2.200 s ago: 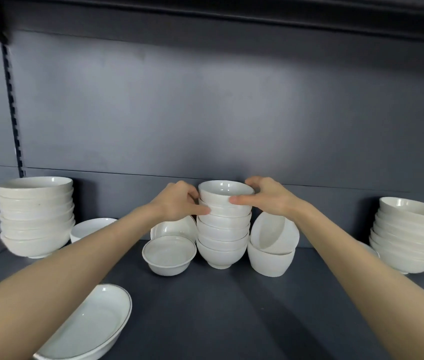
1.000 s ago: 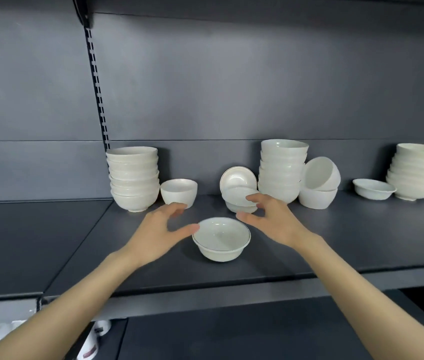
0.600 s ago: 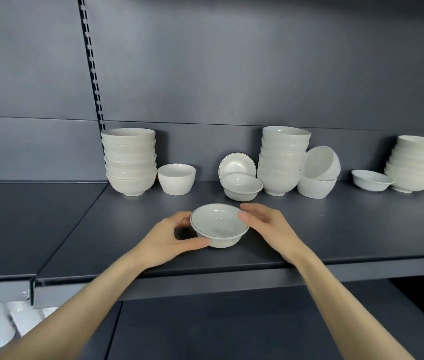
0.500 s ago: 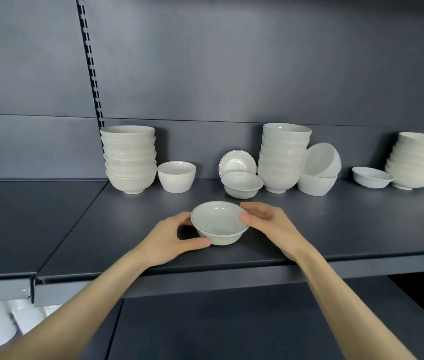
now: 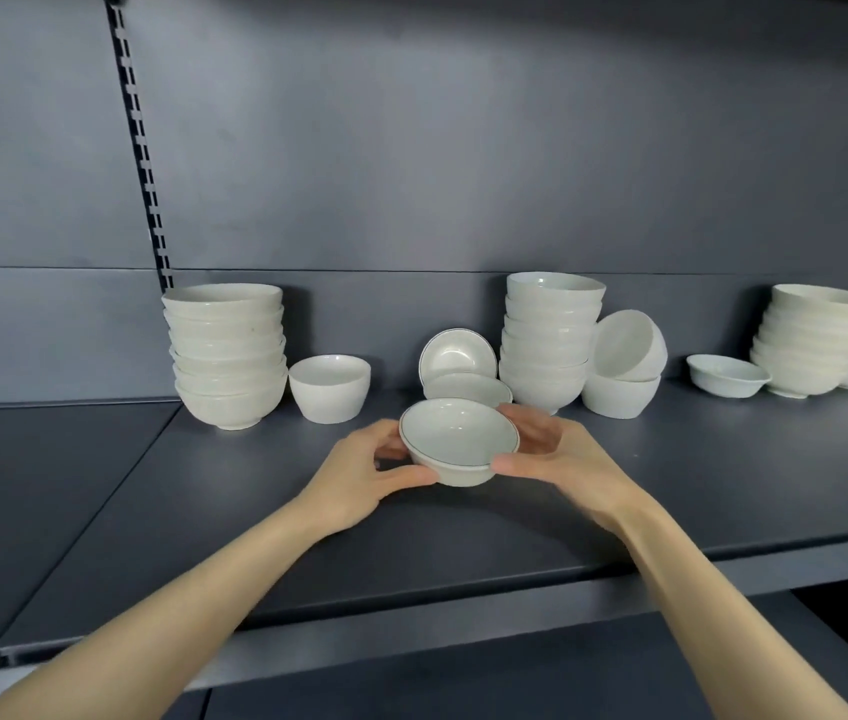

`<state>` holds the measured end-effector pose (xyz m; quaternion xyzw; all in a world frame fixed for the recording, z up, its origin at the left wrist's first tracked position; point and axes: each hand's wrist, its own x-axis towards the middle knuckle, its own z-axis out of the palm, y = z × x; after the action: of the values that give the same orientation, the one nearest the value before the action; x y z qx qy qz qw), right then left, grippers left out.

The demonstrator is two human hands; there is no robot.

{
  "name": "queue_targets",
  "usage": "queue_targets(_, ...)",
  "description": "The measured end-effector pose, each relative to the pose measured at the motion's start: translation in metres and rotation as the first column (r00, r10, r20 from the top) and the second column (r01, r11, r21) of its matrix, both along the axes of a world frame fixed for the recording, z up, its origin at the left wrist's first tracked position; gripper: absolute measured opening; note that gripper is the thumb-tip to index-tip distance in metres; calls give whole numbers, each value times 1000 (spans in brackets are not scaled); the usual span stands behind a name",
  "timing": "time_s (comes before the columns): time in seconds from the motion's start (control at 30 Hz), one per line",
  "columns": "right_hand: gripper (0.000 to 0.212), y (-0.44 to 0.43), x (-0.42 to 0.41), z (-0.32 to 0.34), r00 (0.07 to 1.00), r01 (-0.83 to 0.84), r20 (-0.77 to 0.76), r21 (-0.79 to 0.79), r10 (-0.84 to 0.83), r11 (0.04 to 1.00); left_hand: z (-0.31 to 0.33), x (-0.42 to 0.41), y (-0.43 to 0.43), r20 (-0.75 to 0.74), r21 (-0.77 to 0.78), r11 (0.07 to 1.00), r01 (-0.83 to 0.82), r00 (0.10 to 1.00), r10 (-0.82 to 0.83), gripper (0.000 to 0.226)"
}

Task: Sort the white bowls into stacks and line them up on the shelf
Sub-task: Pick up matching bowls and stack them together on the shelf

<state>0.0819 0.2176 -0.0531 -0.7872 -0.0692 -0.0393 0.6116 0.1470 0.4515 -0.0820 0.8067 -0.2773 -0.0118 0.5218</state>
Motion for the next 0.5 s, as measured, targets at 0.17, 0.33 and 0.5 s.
queue_targets(0.17,46,-21,30,17,986,121,110,46,-126,992,12,29,-35,14,-194,981,-29,999,32,43)
queue_targets(0.33,51,-33,63,20,966,206,147,61,-213,977,10,57,-58,24,-227,971,-72,997,80,35)
queue_targets(0.5,38,-36,85,14,965,206,152,52,-212,977,-1,77,-67,-22,-179,980,-89,996,86,41)
